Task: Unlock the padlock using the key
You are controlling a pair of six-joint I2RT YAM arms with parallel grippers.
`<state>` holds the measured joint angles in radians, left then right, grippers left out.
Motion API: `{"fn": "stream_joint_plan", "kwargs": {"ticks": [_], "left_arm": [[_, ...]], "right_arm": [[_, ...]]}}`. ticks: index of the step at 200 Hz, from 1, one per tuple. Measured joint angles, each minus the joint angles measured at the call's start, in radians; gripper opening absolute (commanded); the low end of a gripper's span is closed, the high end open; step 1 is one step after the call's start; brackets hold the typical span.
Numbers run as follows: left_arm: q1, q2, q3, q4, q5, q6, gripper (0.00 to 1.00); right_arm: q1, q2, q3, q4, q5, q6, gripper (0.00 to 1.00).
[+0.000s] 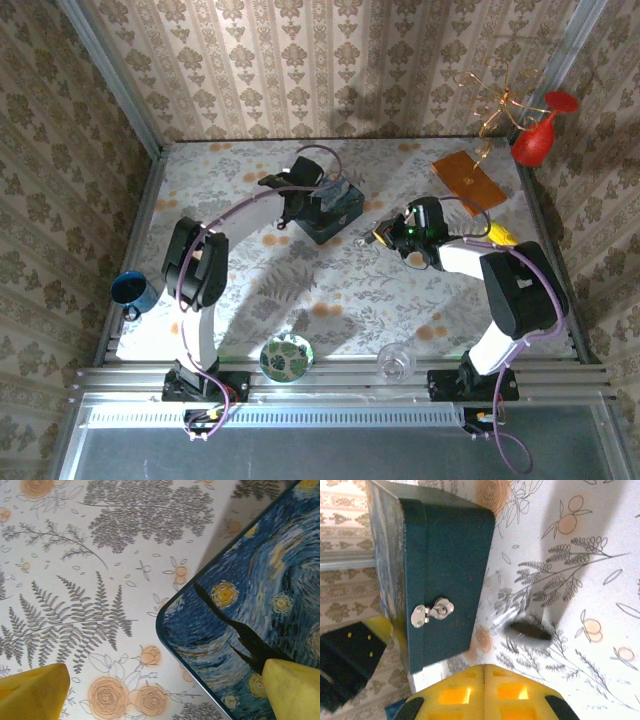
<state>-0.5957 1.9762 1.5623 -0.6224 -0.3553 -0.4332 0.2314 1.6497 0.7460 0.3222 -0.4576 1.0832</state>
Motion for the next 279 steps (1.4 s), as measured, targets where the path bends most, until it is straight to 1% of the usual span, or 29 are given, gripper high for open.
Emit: {"fn": "stream_joint_plan", "kwargs": {"ticks": [41,94,108,121,124,143,164,176,218,245,279], "left_arm": [[0.031,-0.014,-0.019,0.005,-0.001,0.001,1.00],[0.047,-0.038,-0.047,0.007,-0.010,0.011,1.00],[0.055,-0.047,-0.055,0.003,-0.009,0.011,1.00],[0.064,-0.060,-0.066,-0.004,-0.008,0.011,1.00],[0.066,-0.064,-0.069,-0.006,-0.006,0.011,1.00],[0.074,-0.089,-0.094,-0.018,0.018,0.010,1.00],[0.080,-0.130,-0.131,-0.024,0.069,-0.005,1.00],[0.079,-0.156,-0.151,-0.019,0.105,-0.021,1.00],[0.080,-0.245,-0.226,0.055,0.218,-0.103,1.00],[0.089,-0.279,-0.282,0.114,0.279,-0.163,1.00],[0.138,-0.289,-0.361,0.205,0.370,-0.232,1.00]], "right_arm": [[-0.031,-0.026,-0.023,-0.115,-0.081,-0.123,0.00],[-0.037,-0.073,-0.018,-0.316,-0.064,-0.266,0.00],[-0.037,-0.090,0.022,-0.382,-0.039,-0.309,0.10],[-0.037,-0.101,0.071,-0.431,-0.012,-0.351,0.16],[-0.037,-0.103,0.083,-0.439,-0.006,-0.355,0.20],[-0.029,-0.106,0.166,-0.484,0.037,-0.408,0.35],[-0.018,-0.095,0.252,-0.513,0.072,-0.455,0.52],[-0.007,-0.062,0.317,-0.517,0.086,-0.484,0.56],[0.044,0.161,0.578,-0.534,0.101,-0.558,0.62],[0.090,0.314,0.765,-0.570,0.111,-0.602,0.63],[0.126,0.452,0.940,-0.619,0.115,-0.637,0.63]]}}
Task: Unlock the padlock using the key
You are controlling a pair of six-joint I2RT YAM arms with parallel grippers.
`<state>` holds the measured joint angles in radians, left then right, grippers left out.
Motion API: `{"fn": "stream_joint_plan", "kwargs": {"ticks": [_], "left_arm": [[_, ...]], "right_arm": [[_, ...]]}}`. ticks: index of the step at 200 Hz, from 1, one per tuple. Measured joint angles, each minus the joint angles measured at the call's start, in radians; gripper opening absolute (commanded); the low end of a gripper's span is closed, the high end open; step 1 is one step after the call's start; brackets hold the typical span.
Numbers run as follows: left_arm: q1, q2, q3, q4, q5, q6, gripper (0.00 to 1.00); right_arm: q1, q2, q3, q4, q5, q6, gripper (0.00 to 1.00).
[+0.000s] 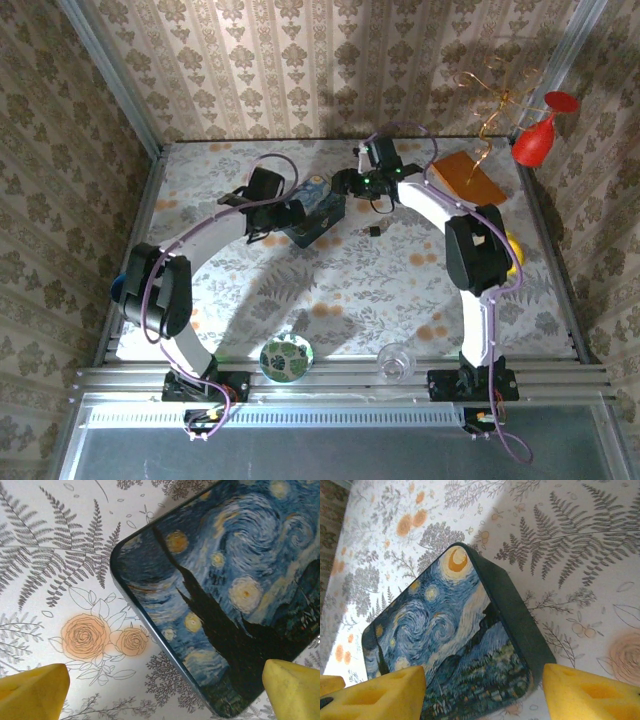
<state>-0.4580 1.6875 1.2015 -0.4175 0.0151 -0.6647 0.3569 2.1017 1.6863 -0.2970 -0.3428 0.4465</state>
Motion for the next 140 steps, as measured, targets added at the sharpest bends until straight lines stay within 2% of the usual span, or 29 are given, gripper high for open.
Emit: {"fn": "stream_joint_plan", "kwargs": {"ticks": [29,60,85,110,140], "left_arm": [[0.038,0.014,-0.024,0.064,0.062,-0.036,0.97],[0.042,0.060,-0.022,0.131,0.111,-0.052,0.92],[0.043,0.112,-0.006,0.150,0.139,-0.055,0.83],[0.052,0.137,0.018,0.164,0.156,-0.058,0.79],[0.061,0.172,0.048,0.187,0.173,-0.057,0.80]], "right_arm": [[0.009,0.070,0.070,-0.031,0.000,-0.008,0.59],[0.022,0.097,0.079,-0.063,0.000,-0.023,0.52],[0.037,0.098,0.078,-0.077,0.003,-0.029,0.42],[0.044,0.076,0.019,-0.035,0.022,-0.024,0.30],[0.048,-0.006,-0.103,0.005,0.035,-0.004,0.28]]}}
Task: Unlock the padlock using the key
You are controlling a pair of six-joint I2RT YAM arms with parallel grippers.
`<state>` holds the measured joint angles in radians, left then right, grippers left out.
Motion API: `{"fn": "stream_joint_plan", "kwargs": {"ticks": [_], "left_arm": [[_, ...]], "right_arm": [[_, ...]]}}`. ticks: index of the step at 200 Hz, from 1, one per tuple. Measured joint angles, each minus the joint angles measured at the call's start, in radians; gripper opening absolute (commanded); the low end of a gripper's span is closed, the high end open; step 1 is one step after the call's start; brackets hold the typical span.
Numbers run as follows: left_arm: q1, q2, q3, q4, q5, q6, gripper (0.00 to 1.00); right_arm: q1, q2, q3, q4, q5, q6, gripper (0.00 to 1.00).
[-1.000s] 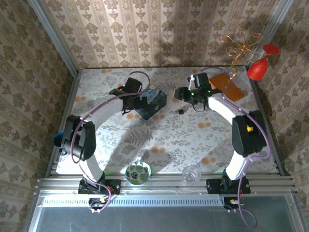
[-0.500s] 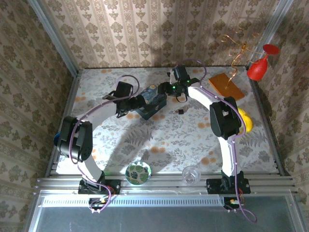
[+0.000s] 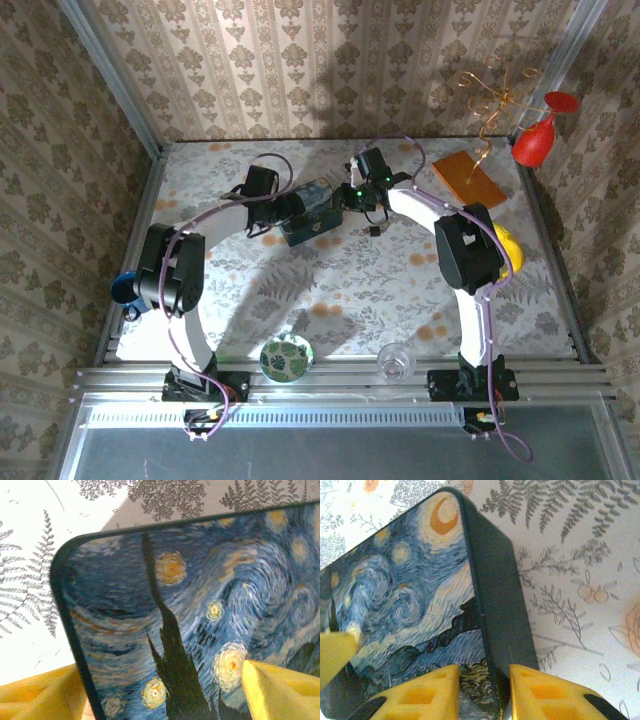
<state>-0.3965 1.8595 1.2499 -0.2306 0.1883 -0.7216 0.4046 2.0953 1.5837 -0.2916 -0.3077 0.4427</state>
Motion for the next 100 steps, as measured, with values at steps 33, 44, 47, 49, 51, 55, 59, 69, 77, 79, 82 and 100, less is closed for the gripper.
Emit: {"fn": "stream_joint_plan", "kwargs": {"ticks": [33,44,47,49,51,55,59,69,77,79,82,100], "left_arm": [[0.000,0.028,0.031,0.008,0.019,0.016,0.82],[0.000,0.036,0.041,0.008,0.022,0.022,0.83],[0.000,0.038,0.044,0.008,0.022,0.024,0.83],[0.000,0.040,0.047,0.007,0.023,0.026,0.83],[0.000,0.041,0.048,0.007,0.023,0.026,0.83],[0.000,0.045,0.053,0.008,0.024,0.029,0.84],[0.000,0.048,0.057,0.008,0.026,0.031,0.84],[0.000,0.056,0.067,0.006,0.028,0.038,0.85],[0.000,0.061,0.074,0.006,0.032,0.042,0.86],[0.000,0.062,0.076,0.006,0.034,0.042,0.87],[0.000,0.063,0.078,0.006,0.035,0.045,0.87],[0.000,0.066,0.082,-0.002,0.041,0.052,0.93]], "right_arm": [[0.012,-0.080,-0.121,0.042,0.018,0.035,0.28],[0.019,-0.103,-0.159,0.057,0.024,0.050,0.28],[0.020,-0.110,-0.168,0.060,0.026,0.053,0.28],[0.022,-0.115,-0.175,0.063,0.027,0.057,0.28],[0.023,-0.117,-0.180,0.065,0.027,0.060,0.28],[0.026,-0.127,-0.193,0.070,0.031,0.064,0.29],[0.028,-0.134,-0.204,0.077,0.032,0.068,0.29],[0.034,-0.155,-0.235,0.091,0.039,0.086,0.31],[0.037,-0.168,-0.255,0.098,0.040,0.093,0.35],[0.039,-0.171,-0.259,0.100,0.040,0.095,0.37],[0.039,-0.175,-0.266,0.102,0.042,0.103,0.38],[0.045,-0.193,-0.296,0.105,0.050,0.117,0.48]]}}
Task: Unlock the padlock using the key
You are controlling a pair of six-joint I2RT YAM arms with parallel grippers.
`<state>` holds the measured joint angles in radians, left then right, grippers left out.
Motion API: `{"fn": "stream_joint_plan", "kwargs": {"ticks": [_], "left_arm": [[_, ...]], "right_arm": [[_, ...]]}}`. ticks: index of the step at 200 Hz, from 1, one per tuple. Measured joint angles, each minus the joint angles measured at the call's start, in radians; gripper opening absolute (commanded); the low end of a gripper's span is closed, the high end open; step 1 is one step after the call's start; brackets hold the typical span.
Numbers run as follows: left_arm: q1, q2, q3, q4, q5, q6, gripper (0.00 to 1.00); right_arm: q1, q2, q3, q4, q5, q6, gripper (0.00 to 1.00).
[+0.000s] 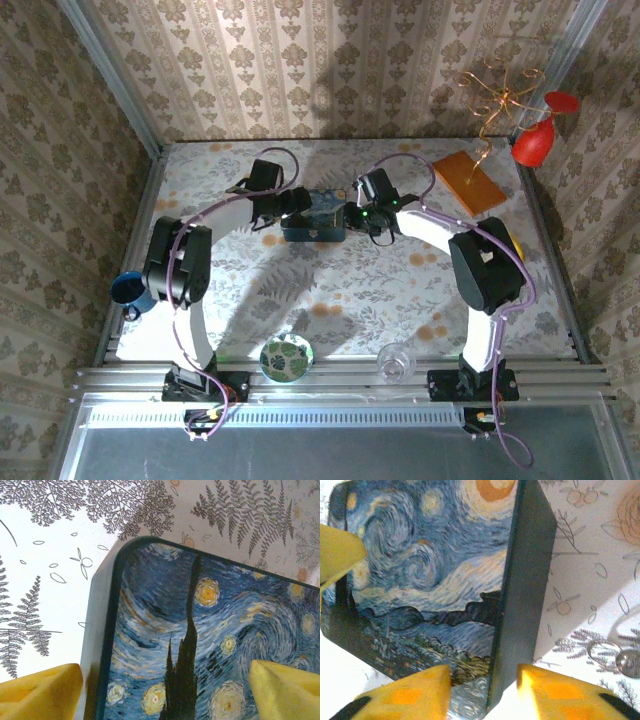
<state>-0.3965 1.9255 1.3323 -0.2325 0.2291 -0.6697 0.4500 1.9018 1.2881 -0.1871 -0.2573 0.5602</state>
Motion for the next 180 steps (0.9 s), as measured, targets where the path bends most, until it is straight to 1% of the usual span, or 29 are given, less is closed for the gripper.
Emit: {"fn": "stream_joint_plan", "kwargs": {"ticks": [18,40,59,83,97,110,114,117,151,180], "left_arm": [[0.007,0.000,0.000,-0.006,0.003,0.007,1.00],[0.035,-0.021,-0.016,-0.010,-0.003,0.011,1.00],[0.069,-0.094,-0.074,-0.019,-0.026,0.011,1.00],[0.110,-0.257,-0.179,-0.032,-0.072,0.011,1.00],[0.129,-0.369,-0.236,-0.046,-0.119,0.018,1.00],[0.140,-0.474,-0.291,-0.060,-0.172,0.037,1.00],[0.144,-0.501,-0.306,-0.066,-0.186,0.042,1.00],[0.146,-0.528,-0.319,-0.070,-0.200,0.047,1.00],[0.196,-0.794,-0.495,-0.079,-0.356,0.115,1.00],[0.252,-1.007,-0.671,-0.042,-0.445,0.163,1.00]], "right_arm": [[0.003,-0.019,-0.014,-0.010,0.021,0.004,0.54],[0.002,-0.063,-0.019,-0.045,0.063,0.002,0.59],[-0.003,-0.128,-0.029,-0.068,0.104,-0.005,0.60],[-0.020,-0.243,-0.082,-0.086,0.170,-0.012,0.62],[-0.035,-0.322,-0.138,-0.086,0.214,-0.023,0.64],[-0.050,-0.402,-0.203,-0.088,0.258,-0.034,0.68],[-0.055,-0.427,-0.226,-0.090,0.272,-0.040,0.76],[-0.060,-0.448,-0.243,-0.092,0.285,-0.040,0.78],[-0.107,-0.695,-0.428,-0.109,0.424,-0.076,0.84],[-0.147,-0.892,-0.557,-0.110,0.522,-0.099,0.95]]}}
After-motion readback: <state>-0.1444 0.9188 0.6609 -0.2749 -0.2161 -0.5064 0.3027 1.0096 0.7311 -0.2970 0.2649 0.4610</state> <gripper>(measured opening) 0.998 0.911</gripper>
